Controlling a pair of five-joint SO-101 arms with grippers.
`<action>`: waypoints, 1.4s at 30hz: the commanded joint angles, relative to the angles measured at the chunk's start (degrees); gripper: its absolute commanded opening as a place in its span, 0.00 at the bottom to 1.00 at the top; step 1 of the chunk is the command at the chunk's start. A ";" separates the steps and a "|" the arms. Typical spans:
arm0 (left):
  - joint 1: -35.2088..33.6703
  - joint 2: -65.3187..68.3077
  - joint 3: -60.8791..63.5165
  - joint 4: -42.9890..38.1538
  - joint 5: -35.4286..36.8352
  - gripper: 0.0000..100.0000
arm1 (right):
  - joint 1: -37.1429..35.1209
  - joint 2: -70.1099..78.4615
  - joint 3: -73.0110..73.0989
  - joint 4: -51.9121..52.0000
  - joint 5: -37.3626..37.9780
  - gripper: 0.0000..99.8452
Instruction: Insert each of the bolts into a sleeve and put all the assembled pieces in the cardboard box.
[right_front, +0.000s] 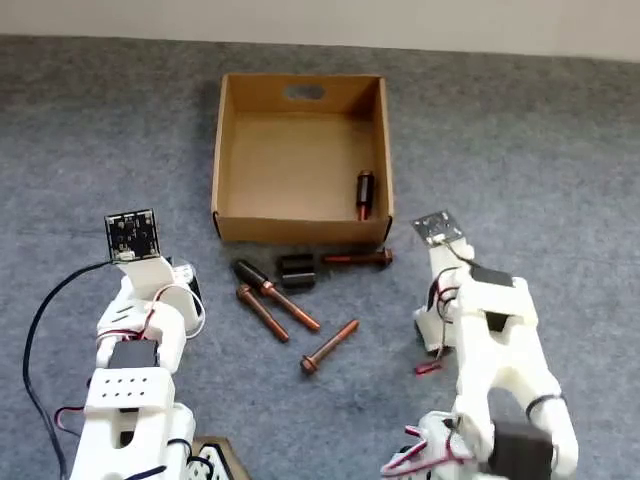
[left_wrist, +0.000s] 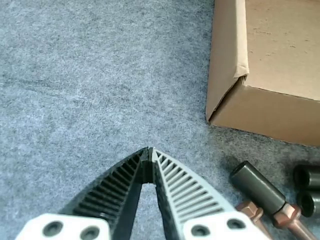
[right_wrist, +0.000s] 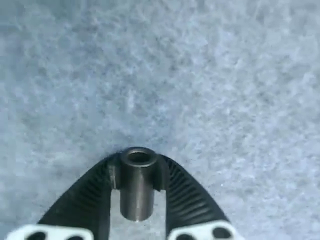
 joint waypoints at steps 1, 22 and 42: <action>0.92 -0.40 -1.45 -0.97 0.26 0.03 | -3.38 -10.95 0.40 0.13 -6.59 0.01; 15.60 0.22 -9.36 13.27 -16.79 0.03 | -12.88 -44.62 15.87 -12.79 -29.01 0.01; 15.60 12.62 -14.90 13.19 -15.30 0.13 | -12.79 -50.42 19.65 -12.79 -29.01 0.01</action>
